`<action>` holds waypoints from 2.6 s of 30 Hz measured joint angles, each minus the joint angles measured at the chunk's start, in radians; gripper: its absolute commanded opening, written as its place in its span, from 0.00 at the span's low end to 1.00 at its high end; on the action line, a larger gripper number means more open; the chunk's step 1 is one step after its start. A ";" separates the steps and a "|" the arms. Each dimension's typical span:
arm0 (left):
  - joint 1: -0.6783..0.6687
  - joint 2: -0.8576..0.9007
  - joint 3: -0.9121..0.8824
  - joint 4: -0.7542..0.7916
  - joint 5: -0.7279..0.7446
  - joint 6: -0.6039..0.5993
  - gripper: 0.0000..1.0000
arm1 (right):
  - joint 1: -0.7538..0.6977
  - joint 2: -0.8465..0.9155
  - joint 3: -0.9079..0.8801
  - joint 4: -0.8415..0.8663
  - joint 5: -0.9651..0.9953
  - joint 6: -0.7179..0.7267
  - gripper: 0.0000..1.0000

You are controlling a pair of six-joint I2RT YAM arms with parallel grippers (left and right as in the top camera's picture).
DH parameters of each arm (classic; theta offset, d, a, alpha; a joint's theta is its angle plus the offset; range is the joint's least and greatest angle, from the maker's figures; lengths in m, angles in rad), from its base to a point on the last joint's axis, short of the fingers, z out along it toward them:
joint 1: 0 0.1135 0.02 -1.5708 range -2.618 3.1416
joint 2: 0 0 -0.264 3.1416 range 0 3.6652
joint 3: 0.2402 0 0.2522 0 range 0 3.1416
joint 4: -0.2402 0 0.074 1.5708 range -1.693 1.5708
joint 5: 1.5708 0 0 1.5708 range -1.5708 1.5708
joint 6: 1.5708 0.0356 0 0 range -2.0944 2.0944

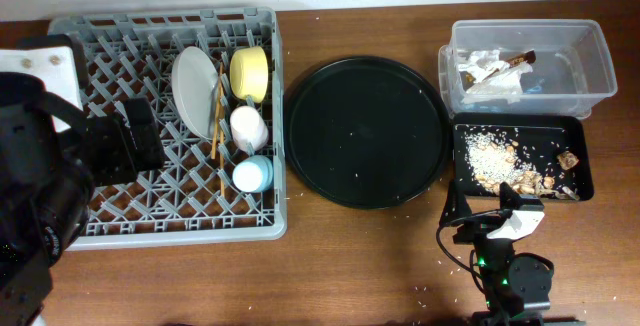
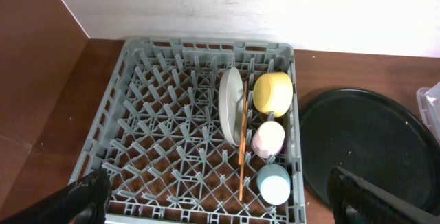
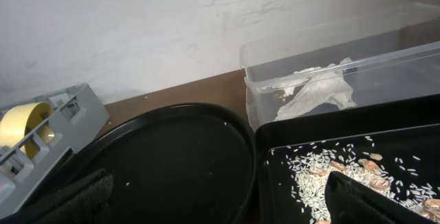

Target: Sort waste into correct bins and load items into the dishwasher rack

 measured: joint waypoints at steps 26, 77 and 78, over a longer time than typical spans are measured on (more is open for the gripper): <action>0.160 -1.007 -2.036 1.519 0.146 0.105 1.00 | 0.000 -0.004 0.000 0.000 -0.006 -0.001 0.98; 0.240 -1.394 -2.448 1.605 0.236 0.222 1.00 | 0.000 -0.003 -0.001 0.001 -0.006 -0.003 0.98; 0.240 -1.394 -2.448 1.605 0.236 0.222 1.00 | 0.000 -0.003 -0.001 0.001 -0.007 -0.003 0.98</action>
